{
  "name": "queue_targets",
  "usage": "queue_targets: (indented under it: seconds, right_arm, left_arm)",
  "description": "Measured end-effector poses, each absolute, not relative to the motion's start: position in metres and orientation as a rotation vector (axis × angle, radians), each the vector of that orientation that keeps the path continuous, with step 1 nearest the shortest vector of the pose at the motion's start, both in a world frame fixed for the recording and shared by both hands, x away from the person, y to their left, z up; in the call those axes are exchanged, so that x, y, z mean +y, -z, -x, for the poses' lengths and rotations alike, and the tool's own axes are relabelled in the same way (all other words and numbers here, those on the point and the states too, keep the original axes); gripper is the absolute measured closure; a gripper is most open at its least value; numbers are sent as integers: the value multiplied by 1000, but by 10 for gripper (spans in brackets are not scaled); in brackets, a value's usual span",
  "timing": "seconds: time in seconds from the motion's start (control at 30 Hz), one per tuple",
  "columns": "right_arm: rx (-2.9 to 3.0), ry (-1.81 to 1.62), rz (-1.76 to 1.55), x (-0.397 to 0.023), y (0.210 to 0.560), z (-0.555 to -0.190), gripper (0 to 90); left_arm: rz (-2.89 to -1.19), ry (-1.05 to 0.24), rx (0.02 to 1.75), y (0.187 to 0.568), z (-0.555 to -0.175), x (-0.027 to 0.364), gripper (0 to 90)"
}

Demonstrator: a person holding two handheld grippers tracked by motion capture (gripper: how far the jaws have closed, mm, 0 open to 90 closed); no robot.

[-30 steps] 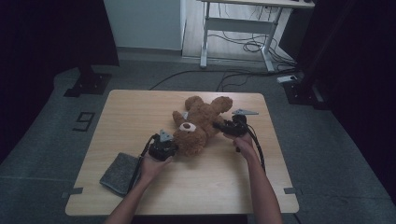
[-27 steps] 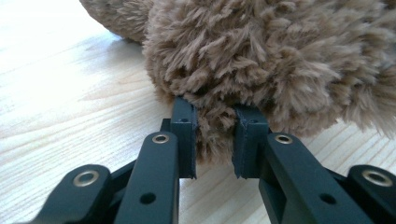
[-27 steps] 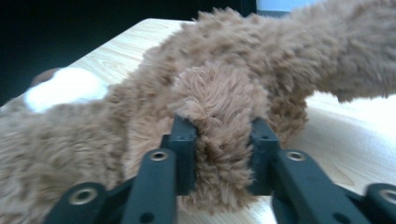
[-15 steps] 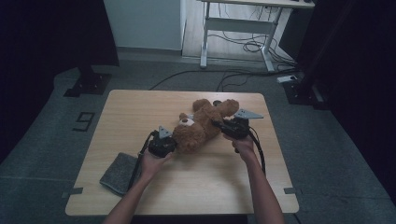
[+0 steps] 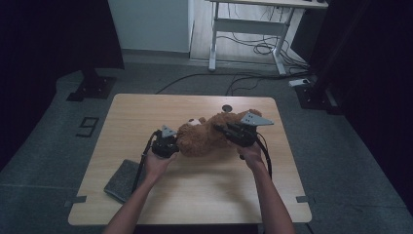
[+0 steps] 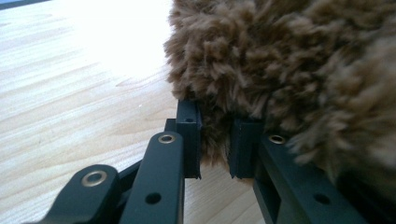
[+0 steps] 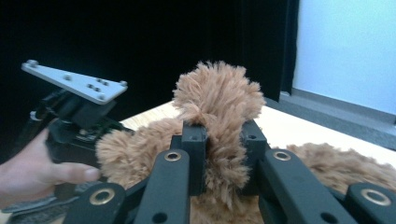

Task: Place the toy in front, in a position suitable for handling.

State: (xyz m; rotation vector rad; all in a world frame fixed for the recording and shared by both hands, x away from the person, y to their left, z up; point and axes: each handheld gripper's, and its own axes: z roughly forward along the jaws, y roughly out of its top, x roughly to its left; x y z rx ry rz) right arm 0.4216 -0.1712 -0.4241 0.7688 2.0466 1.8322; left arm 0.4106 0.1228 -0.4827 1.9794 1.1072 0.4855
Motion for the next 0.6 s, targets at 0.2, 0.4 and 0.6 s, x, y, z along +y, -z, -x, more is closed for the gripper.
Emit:
queue_targets:
  seconds: [0.2, 0.4, 0.6]
  right_arm:
    - [2079, -1842, -753, -171, 431, -413, 779]
    - [2149, -1849, -774, -162, 457, -408, 778]
    - [2143, -1907, -830, -165, 468, -413, 773]
  left_arm:
    - [-1980, -488, 1127, 483, -415, 130, 770]
    - [-1991, -462, 1176, 491, -424, 138, 771]
    - [-2002, -443, 1188, 495, -426, 141, 766]
